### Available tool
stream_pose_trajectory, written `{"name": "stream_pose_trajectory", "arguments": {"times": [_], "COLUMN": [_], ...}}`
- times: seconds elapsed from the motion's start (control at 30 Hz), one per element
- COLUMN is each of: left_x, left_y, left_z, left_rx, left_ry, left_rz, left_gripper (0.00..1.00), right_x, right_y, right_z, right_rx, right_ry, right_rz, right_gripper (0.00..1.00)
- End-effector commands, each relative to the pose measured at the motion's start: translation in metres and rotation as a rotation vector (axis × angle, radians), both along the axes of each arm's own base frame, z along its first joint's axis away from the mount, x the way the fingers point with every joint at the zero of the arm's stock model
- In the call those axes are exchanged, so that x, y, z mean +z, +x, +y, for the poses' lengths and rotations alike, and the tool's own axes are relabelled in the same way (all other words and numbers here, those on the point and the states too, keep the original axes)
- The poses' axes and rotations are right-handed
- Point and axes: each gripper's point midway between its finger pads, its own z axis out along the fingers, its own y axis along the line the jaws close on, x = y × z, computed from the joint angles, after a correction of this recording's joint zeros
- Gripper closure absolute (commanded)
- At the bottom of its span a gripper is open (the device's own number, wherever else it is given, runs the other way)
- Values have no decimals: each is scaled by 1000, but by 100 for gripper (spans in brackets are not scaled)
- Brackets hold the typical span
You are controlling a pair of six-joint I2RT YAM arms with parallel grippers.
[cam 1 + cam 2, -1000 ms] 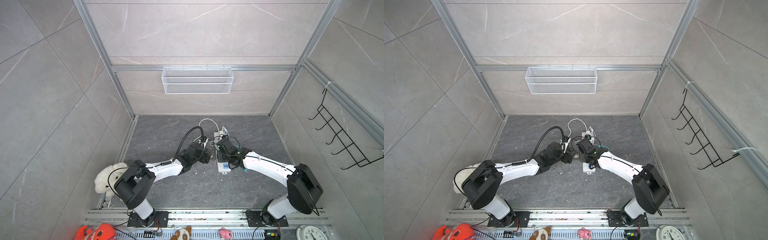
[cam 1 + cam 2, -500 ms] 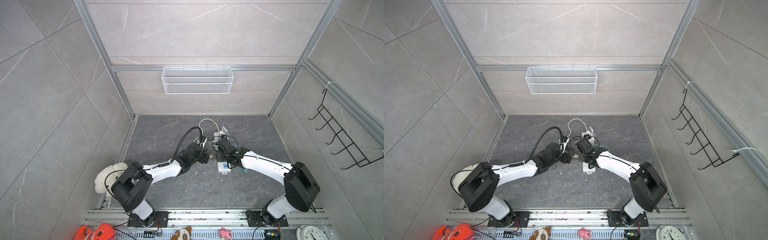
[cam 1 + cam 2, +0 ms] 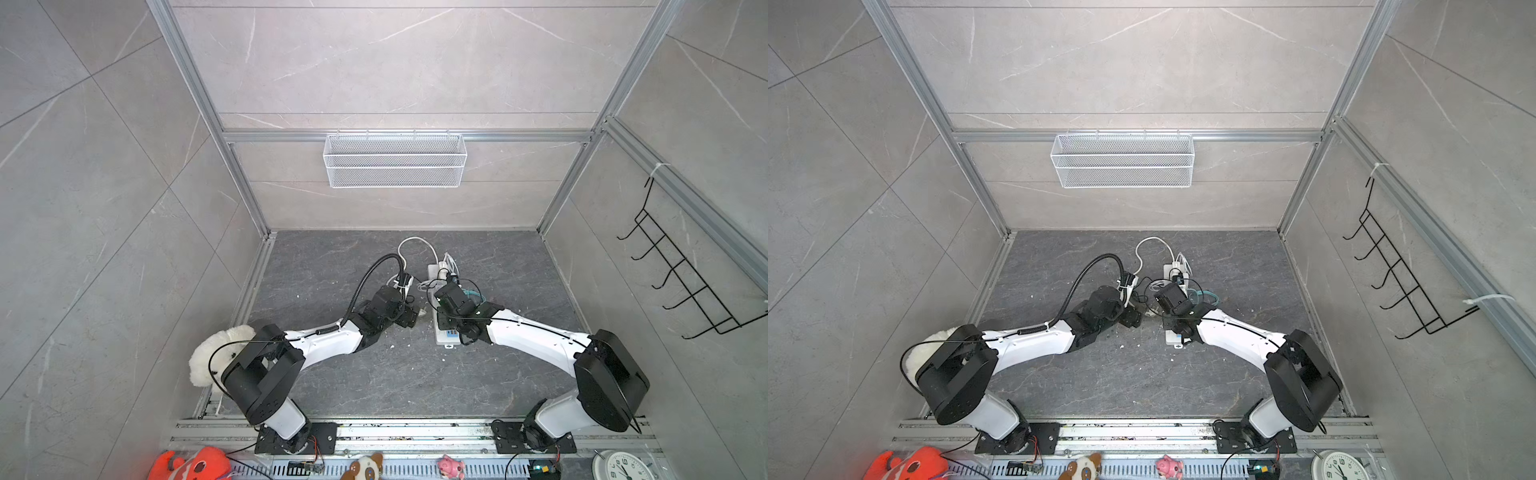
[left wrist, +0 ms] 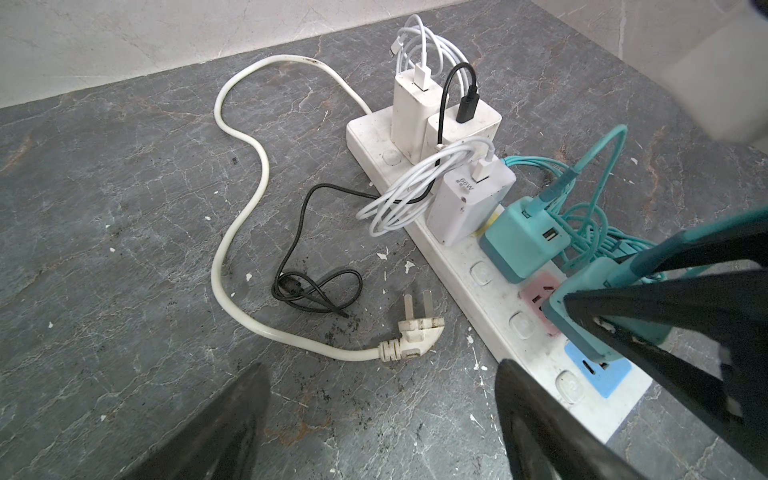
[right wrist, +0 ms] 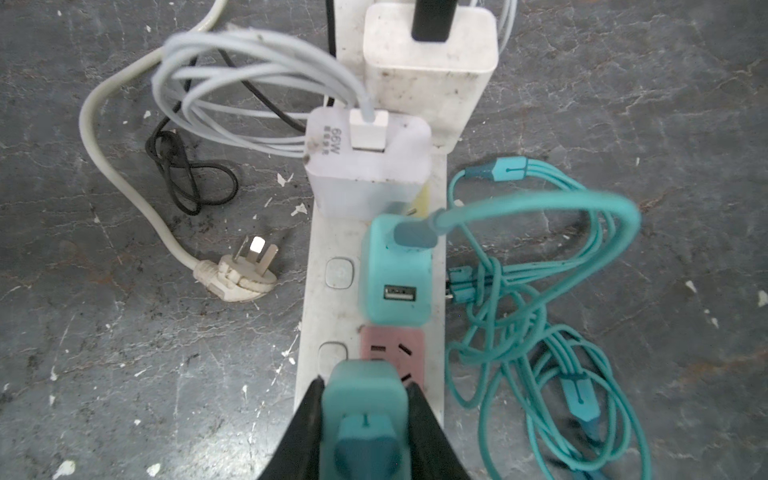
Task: Insert plugs into power strip
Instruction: Insert the plug into the socket.
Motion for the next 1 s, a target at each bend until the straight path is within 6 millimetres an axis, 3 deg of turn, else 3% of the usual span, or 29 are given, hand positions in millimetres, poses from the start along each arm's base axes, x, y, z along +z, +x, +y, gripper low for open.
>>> {"name": "stream_pose_trajectory", "arguments": {"times": [0.0,0.97], "left_x": [22,18], "left_y": [5,2], "left_z": [0,6], "left_rx": [17,26], "left_ry": [-49,-36], "left_rz": [-36,-39], "left_gripper": [14,14], "right_x": [8,-13], "right_y": [5,7], "right_z": [-4,-8], "right_rx": [-47,-85], "right_ry": [12,9], "right_rz": [-54,-67], "right_gripper": [94,94]}}
